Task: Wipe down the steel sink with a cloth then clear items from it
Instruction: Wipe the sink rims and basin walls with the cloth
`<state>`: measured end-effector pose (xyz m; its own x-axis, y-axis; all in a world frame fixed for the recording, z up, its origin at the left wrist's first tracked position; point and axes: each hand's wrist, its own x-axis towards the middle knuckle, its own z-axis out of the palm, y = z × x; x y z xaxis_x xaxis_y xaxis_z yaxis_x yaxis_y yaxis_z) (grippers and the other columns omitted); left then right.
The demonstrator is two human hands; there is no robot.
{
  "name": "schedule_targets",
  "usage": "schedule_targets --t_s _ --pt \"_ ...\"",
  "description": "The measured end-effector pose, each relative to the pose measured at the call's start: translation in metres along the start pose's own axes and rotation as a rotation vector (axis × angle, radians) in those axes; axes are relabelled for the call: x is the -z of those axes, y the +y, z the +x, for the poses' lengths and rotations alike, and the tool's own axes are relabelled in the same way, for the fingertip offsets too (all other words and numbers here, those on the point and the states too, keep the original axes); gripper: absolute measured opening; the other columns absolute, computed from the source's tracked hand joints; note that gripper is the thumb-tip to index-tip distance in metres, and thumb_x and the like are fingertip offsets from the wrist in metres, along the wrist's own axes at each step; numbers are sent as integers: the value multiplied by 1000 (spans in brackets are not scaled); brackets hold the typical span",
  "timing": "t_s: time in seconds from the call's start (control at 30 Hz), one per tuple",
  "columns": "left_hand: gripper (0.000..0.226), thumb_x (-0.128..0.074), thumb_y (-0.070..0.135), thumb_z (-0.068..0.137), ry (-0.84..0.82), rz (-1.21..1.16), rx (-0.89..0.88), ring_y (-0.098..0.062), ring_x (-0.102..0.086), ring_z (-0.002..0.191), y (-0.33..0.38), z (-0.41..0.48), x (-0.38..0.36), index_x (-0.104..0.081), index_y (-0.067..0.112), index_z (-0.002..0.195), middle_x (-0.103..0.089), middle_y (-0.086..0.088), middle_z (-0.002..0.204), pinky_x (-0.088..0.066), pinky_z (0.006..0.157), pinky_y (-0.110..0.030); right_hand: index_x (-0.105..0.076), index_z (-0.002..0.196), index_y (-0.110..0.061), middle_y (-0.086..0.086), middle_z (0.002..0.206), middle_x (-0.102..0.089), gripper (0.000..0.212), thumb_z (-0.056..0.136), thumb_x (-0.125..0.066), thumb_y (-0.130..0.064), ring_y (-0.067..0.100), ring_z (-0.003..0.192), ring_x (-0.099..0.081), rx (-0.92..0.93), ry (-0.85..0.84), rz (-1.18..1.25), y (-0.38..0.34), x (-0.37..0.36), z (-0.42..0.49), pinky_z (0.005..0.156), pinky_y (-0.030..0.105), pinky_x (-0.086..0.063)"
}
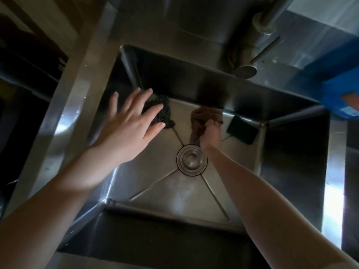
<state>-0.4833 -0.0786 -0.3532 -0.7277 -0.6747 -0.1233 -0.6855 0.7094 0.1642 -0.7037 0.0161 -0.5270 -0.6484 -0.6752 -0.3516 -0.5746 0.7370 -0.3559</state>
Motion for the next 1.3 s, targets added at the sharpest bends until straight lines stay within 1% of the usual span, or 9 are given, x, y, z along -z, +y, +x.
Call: schedule_targets --t_s 0.13,0.27,0.4,0.53,0.67,0.87,1.03,1.2,1.3 --pt "56 -27 51 95 14 31 -37 -32 -26 140 0 33 -2 -39 20 140 -28 -13 152 -16 108 -59 -52 113 -2 19 135 -44 32 83 -47 5 34 119 -46 -263 146 215 10 15 25 104 41 -41" --pt "62 -22 52 93 7 38 -33 -31 -18 142 -4 67 -2 -24 22 146 -17 -12 156 -13 110 -59 -53 109 -2 19 128 -49 29 81 -48 2 36 117 -47 -319 194 213 4 12 30 102 43 -40" --pt "63 -21 52 92 -23 81 -60 -31 -16 143 -6 87 -2 -21 20 147 -13 -13 156 -12 110 -60 -56 106 -3 19 121 -50 28 80 -48 3 36 109 -49 -169 133 229 -26 -2 30 96 39 -42" --pt "54 -31 46 94 45 70 -59 -32 -27 138 -7 94 3 -33 20 142 -31 -12 148 -14 107 -61 -58 109 -3 20 121 -50 28 85 -46 0 38 106 -50 48 36 157 -54 -14 32 90 37 -43" --pt "53 -32 43 95 60 22 -49 -28 -35 134 -7 103 9 -27 22 143 -45 -8 138 -15 107 -60 -57 108 -3 19 122 -52 25 86 -46 -2 35 109 -49 152 1 83 -44 -11 31 84 37 -43" --pt "52 -37 40 95 56 -21 -5 -26 -37 132 -4 105 7 -35 18 142 -42 -7 136 -19 105 -62 -55 112 0 21 118 -54 28 85 -50 1 34 108 -52 -220 136 322 5 12 27 91 36 -43" --pt "49 -36 41 95 70 -56 16 -28 -44 124 -3 109 10 -39 20 139 -46 -5 131 -20 103 -59 -62 106 -2 14 117 -62 23 89 -49 3 27 107 -58 -635 370 790 -8 29 27 83 18 -38" --pt "48 -37 41 95 77 -59 30 -28 -46 120 -2 111 10 -41 21 138 -47 -5 128 -19 103 -56 -65 106 -6 13 111 -66 21 90 -53 0 24 100 -62 -721 486 1102 -36 64 36 85 22 -47" --pt "48 -38 41 95 76 -48 40 -28 -45 122 1 110 10 -41 19 139 -47 -6 128 -19 103 -57 -65 105 -7 12 110 -66 21 90 -53 1 19 95 -63 -671 509 1209 -46 86 25 75 15 -50"
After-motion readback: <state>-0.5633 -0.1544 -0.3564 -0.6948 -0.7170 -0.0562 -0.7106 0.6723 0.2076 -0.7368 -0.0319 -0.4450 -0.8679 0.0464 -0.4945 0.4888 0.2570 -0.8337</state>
